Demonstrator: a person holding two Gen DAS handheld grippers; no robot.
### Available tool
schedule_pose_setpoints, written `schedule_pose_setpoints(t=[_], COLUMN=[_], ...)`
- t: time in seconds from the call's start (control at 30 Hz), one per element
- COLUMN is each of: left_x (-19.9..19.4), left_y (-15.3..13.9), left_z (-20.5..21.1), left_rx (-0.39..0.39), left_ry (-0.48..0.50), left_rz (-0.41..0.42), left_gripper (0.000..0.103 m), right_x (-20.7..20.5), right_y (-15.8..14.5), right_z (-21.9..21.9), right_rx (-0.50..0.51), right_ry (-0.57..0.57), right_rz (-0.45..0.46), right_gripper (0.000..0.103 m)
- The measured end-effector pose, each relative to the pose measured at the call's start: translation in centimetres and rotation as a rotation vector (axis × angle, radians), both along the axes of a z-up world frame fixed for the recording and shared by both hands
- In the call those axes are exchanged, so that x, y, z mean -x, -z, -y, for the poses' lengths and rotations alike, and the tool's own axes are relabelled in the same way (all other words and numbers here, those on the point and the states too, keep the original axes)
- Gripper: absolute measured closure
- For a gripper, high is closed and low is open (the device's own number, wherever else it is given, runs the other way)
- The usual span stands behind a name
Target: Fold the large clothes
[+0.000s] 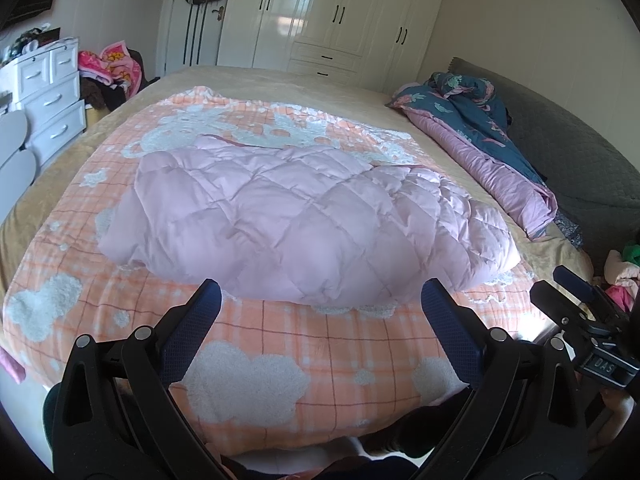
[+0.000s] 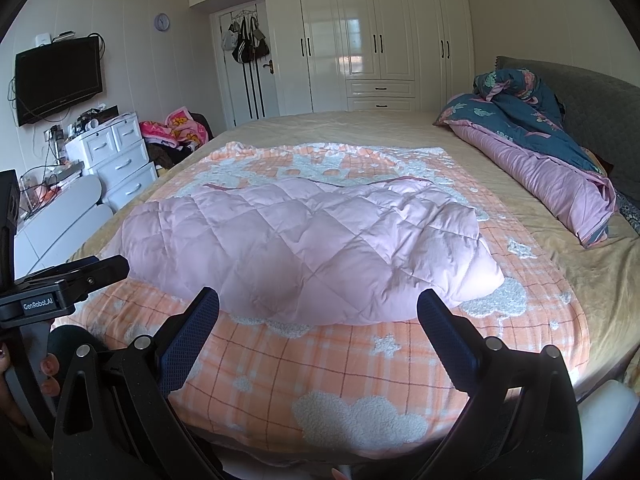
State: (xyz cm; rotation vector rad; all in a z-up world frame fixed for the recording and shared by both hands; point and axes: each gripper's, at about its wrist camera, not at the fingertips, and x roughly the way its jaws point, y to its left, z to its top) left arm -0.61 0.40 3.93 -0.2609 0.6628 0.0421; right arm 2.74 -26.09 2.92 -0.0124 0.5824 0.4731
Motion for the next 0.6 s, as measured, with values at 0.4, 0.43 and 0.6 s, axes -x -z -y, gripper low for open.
schedule_pose_setpoints(t=[0.4,0.43,0.6], left_x=[0.1,0.0,-0.5], left_y=[0.6,0.7,1.7], left_z=[-0.9,-1.1,-3.0], left_rx=[-0.012,-0.015,0.007], left_ry=[-0.012,-0.023,-0.076], left_rz=[-0.053,-0.056,-0.085], left_gripper=[0.009,0.009,0.009], right_x=[-0.9,-1.1,-2.0], right_y=[0.4,0.5,0.9], right_z=[0.4,0.7,5.3], right_rx=[0.034,0.033,-0.001], right_ry=[0.041,0.05,0.167], right_rz=[-0.015,-0.016,-0.03], right_gripper=[0.004,0.004,0.004])
